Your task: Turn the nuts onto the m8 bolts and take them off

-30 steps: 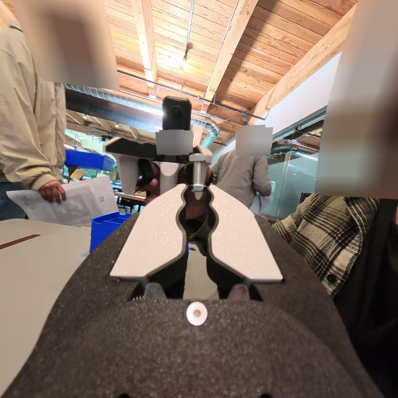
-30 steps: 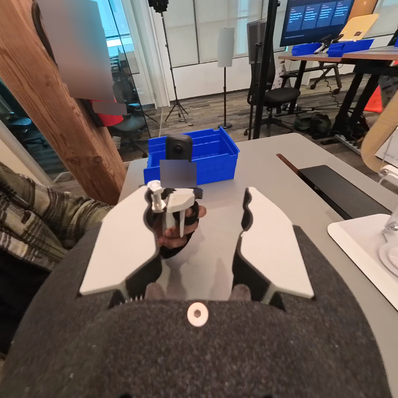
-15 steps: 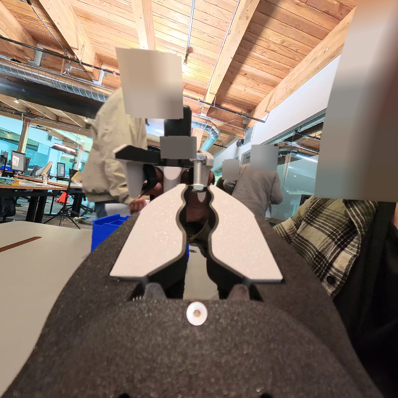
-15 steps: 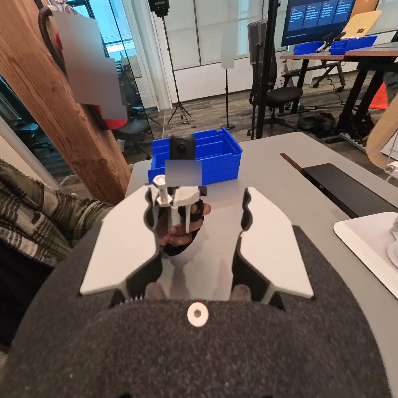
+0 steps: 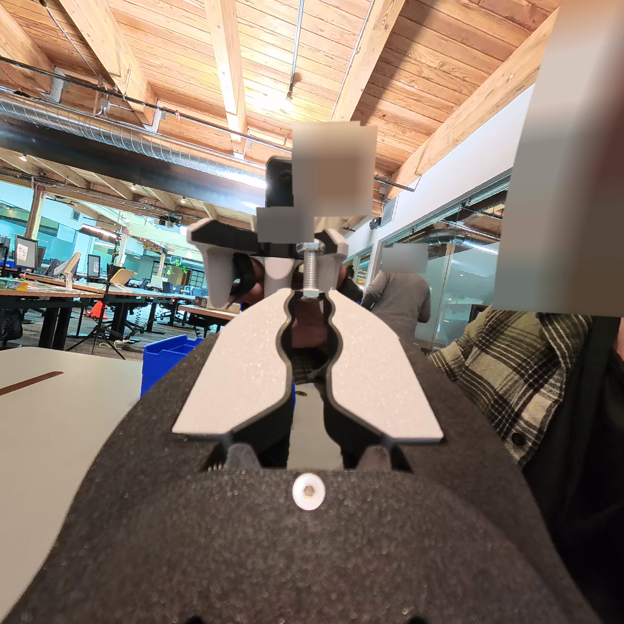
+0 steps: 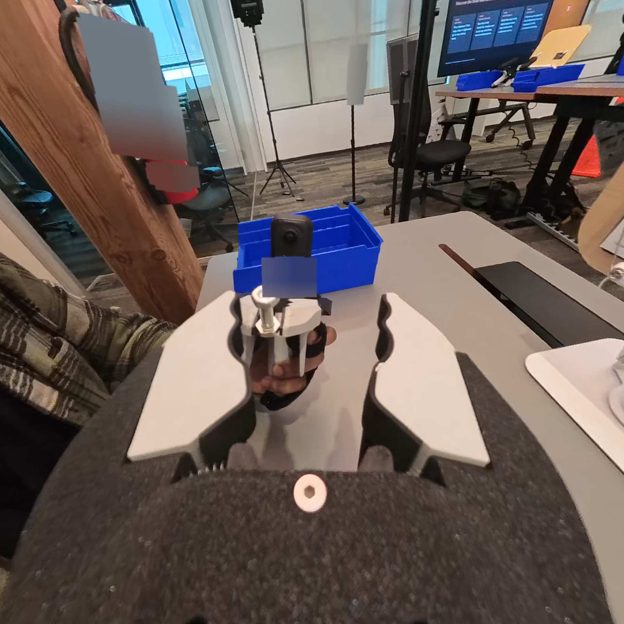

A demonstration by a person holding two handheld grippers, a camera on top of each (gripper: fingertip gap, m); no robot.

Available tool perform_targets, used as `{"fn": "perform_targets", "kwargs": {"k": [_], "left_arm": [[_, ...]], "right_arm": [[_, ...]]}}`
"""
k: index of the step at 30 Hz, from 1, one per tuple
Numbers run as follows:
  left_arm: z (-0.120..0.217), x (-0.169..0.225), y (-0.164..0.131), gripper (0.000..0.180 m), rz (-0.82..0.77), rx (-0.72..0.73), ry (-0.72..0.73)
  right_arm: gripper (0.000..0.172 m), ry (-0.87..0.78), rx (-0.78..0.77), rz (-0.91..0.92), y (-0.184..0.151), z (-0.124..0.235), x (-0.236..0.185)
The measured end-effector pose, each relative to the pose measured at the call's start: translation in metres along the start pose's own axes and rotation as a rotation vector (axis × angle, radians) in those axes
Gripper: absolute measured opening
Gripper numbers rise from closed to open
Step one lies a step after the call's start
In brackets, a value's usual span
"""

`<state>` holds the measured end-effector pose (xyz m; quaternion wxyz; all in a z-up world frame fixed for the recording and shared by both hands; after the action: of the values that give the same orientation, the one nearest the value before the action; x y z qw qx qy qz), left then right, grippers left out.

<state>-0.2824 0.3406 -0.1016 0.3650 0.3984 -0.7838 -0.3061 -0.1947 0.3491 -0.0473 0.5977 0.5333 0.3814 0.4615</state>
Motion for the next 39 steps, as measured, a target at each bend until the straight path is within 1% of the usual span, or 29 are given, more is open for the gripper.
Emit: {"fn": "perform_targets", "kwargs": {"k": [2, 3, 6, 10, 13, 15, 17, 19, 22, 27, 29, 30, 31, 32, 34, 35, 39], "left_arm": [[0.000, 0.000, 0.000, 0.015, -0.001, 0.000, 0.000], [0.000, 0.000, 0.000, 0.015, -0.001, 0.000, 0.004], [0.002, 0.000, 0.002, 0.015, 0.001, 0.009, 0.002], [0.001, 0.000, 0.001, 0.015, -0.002, 0.008, 0.008], [0.001, -0.001, 0.001, 0.015, -0.006, 0.005, 0.014], [0.001, -0.001, 0.000, 0.015, -0.005, -0.002, 0.015], [0.000, -0.001, -0.001, 0.015, -0.006, -0.011, 0.014], [0.000, 0.000, -0.001, 0.015, -0.006, -0.015, 0.012], [-0.001, 0.001, -0.003, 0.015, 0.004, -0.031, -0.006], [-0.008, 0.007, -0.010, 0.015, 0.051, -0.085, -0.096], [-0.010, 0.007, -0.012, 0.015, 0.053, -0.087, -0.097], [-0.009, 0.007, -0.011, 0.015, 0.055, -0.077, -0.095], [-0.008, 0.007, -0.010, 0.015, 0.054, -0.065, -0.092], [-0.007, 0.006, -0.008, 0.015, 0.046, -0.058, -0.083], [-0.004, 0.005, -0.005, 0.015, 0.036, -0.048, -0.069], [-0.004, 0.005, -0.005, 0.015, 0.039, -0.044, -0.069], [-0.006, 0.006, -0.007, 0.015, 0.046, -0.049, -0.077]], "right_arm": [[0.077, -0.018, -0.023, 0.007, -0.003, -0.003, 0.002], [0.079, -0.027, -0.033, 0.009, -0.005, -0.002, 0.005], [0.080, -0.026, -0.021, -0.001, -0.003, 0.003, 0.006], [0.076, -0.001, -0.011, -0.003, -0.001, -0.001, -0.004], [0.064, 0.008, -0.010, -0.009, -0.001, -0.007, -0.011], [0.050, 0.026, -0.018, -0.004, -0.002, -0.009, -0.014], [0.029, 0.066, -0.025, 0.010, -0.001, -0.008, -0.018], [0.016, 0.111, -0.030, 0.038, 0.001, -0.006, -0.021], [0.016, 0.169, -0.078, 0.107, 0.001, -0.003, -0.021], [0.016, 0.414, -0.110, 0.229, 0.003, 0.002, -0.026], [0.016, 0.481, -0.111, 0.236, 0.003, 0.003, -0.025], [0.021, 0.476, -0.118, 0.219, 0.003, 0.002, -0.022], [0.038, 0.426, -0.128, 0.202, 0.003, 0.001, -0.018], [0.052, 0.371, -0.118, 0.193, 0.003, 0.001, -0.015], [0.079, 0.257, -0.059, 0.164, 0.006, 0.000, -0.012], [0.084, 0.213, -0.044, 0.150, 0.006, 0.000, -0.011], [0.088, 0.062, -0.028, 0.107, 0.002, 0.001, 0.003]]}}
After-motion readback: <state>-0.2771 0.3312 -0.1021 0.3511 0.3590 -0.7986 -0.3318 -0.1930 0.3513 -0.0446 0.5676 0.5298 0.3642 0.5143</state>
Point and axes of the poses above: each gripper's, where its closed fingertips meet, z back along the fingers, y out of its top, x = y × z across the jaws, the point moved 5 cm from there along z, back along the fingers, and after that the axes turned 9 degrees about z, right-handed, at the moved point
